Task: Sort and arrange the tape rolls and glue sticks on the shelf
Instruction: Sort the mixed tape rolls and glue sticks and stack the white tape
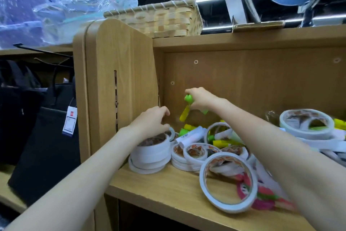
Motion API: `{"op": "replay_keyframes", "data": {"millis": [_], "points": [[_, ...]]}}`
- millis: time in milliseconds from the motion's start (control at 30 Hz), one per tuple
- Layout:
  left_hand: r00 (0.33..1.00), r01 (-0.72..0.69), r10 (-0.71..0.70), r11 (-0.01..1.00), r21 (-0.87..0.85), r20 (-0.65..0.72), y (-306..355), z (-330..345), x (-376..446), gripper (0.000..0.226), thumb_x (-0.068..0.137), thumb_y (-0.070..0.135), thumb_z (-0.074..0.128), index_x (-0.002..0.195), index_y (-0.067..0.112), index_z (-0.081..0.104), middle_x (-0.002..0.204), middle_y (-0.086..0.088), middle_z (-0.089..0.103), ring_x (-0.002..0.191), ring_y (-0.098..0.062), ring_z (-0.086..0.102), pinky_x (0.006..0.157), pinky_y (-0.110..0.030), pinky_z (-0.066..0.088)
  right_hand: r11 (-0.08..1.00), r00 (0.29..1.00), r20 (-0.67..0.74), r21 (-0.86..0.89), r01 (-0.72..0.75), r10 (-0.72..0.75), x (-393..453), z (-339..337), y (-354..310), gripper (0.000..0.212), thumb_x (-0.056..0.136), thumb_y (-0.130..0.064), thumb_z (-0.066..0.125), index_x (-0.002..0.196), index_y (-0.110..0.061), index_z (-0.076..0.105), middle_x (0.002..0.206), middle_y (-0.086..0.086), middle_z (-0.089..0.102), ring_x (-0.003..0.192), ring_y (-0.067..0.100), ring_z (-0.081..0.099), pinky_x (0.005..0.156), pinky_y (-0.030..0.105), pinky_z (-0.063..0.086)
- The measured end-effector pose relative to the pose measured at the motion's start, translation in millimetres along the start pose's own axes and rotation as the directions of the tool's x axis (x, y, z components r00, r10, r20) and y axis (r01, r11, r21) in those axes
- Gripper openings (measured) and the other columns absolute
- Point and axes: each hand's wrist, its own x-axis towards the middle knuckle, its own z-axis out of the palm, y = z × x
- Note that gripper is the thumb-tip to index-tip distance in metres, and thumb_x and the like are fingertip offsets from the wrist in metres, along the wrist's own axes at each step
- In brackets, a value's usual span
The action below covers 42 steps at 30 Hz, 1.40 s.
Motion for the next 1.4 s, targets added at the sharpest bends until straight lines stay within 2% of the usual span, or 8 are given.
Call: {"op": "replay_keyframes", "data": {"millis": [133, 267, 567, 833, 1033, 1133, 1233, 1400], "points": [[0.959, -0.050, 0.044, 0.999, 0.017, 0.280, 6.9, 10.7, 38.1, 0.066, 0.086, 0.021, 0.062, 0.143, 0.024, 0.028, 0.142, -0.005, 0.038, 0.120, -0.022, 0.046, 0.096, -0.032, 0.042, 0.999, 0.999, -0.050, 0.031, -0.006, 0.008, -24.4, -37.4, 22.5, 0.032, 0.084, -0.016, 0.059, 0.115, -0.011, 0.055, 0.104, 0.010, 0.055, 0.099, 0.027, 0.051, 0.073, 0.025, 0.037], [0.824, 0.066, 0.083, 0.968, -0.241, 0.561, 27.7, 23.0, 58.1, 0.081, 0.086, 0.026, 0.064, 0.147, 0.032, 0.012, 0.155, -0.001, 0.017, 0.136, -0.023, 0.030, 0.106, -0.036, 0.035, 0.999, 1.000, -0.011, -0.039, 0.006, -0.007, -49.9, -42.6, 38.3, 0.028, 0.083, -0.016, 0.061, 0.111, -0.014, 0.057, 0.093, 0.002, 0.048, 0.087, 0.020, 0.043, 0.073, 0.025, 0.036], [0.746, -0.005, -0.029, 0.999, 0.049, 0.665, 46.7, 44.1, 79.6, 0.087, 0.078, 0.050, 0.066, 0.145, 0.035, 0.013, 0.146, -0.006, 0.032, 0.121, -0.029, 0.046, 0.098, -0.046, 0.044, 0.999, 0.999, -0.006, 0.022, 0.036, -0.036, -64.3, -18.1, 51.3, 0.025, 0.083, -0.015, 0.060, 0.108, -0.014, 0.057, 0.089, -0.001, 0.052, 0.083, 0.018, 0.047, 0.068, 0.024, 0.035], [0.924, -0.151, 0.048, 0.957, 0.247, 0.378, 46.1, 50.3, 84.3, 0.059, 0.080, 0.024, 0.065, 0.132, 0.016, 0.038, 0.124, -0.012, 0.048, 0.109, -0.030, 0.052, 0.082, -0.037, 0.046, 0.998, 0.996, -0.074, 0.048, 0.044, -0.041, -67.8, -8.0, 59.1, 0.024, 0.082, -0.014, 0.059, 0.106, -0.013, 0.059, 0.087, 0.001, 0.053, 0.085, 0.020, 0.047, 0.075, 0.031, 0.043], [0.959, -0.083, 0.023, 0.976, 0.201, 0.284, 47.7, 51.4, 81.1, 0.054, 0.081, 0.018, 0.065, 0.131, 0.016, 0.045, 0.121, -0.010, 0.053, 0.103, -0.029, 0.055, 0.069, -0.032, 0.043, 0.996, 0.992, -0.127, 0.089, 0.029, -0.018, -67.0, -6.8, 61.7, 0.023, 0.082, -0.013, 0.060, 0.105, -0.011, 0.059, 0.086, 0.002, 0.054, 0.084, 0.022, 0.049, 0.076, 0.033, 0.046], [0.987, -0.003, -0.011, 0.996, 0.088, 0.158, 45.9, 45.7, 81.0, 0.058, 0.083, 0.019, 0.063, 0.136, 0.018, 0.042, 0.127, -0.010, 0.050, 0.110, -0.031, 0.051, 0.078, -0.033, 0.043, 0.989, 0.980, -0.201, 0.147, 0.027, 0.003, -66.3, -8.8, 64.5, 0.022, 0.082, -0.012, 0.060, 0.104, -0.011, 0.059, 0.085, 0.003, 0.056, 0.081, 0.023, 0.050, 0.073, 0.031, 0.045], [0.995, 0.030, -0.039, 0.995, -0.097, -0.093, 43.6, 31.8, 80.4, 0.033, 0.080, 0.016, 0.062, 0.112, 0.016, 0.053, 0.111, -0.009, 0.059, 0.098, -0.031, 0.054, 0.069, -0.030, 0.037, 0.976, 0.944, -0.323, 0.218, 0.005, 0.067, -65.0, -16.4, 66.5, 0.019, 0.081, -0.011, 0.060, 0.100, -0.010, 0.059, 0.087, 0.007, 0.060, 0.081, 0.027, 0.056, 0.072, 0.031, 0.045], [0.905, -0.049, -0.121, 0.923, -0.381, -0.408, 54.0, -13.4, 71.8, 0.022, 0.079, 0.017, 0.063, 0.100, 0.017, 0.054, 0.094, -0.004, 0.059, 0.087, -0.027, 0.054, 0.068, -0.030, 0.040, 0.940, 0.855, -0.474, 0.338, -0.042, 0.208, -78.5, -46.0, 64.7, 0.017, 0.081, -0.009, 0.059, 0.097, -0.007, 0.061, 0.083, 0.007, 0.060, 0.084, 0.032, 0.058, 0.074, 0.031, 0.041]]}}
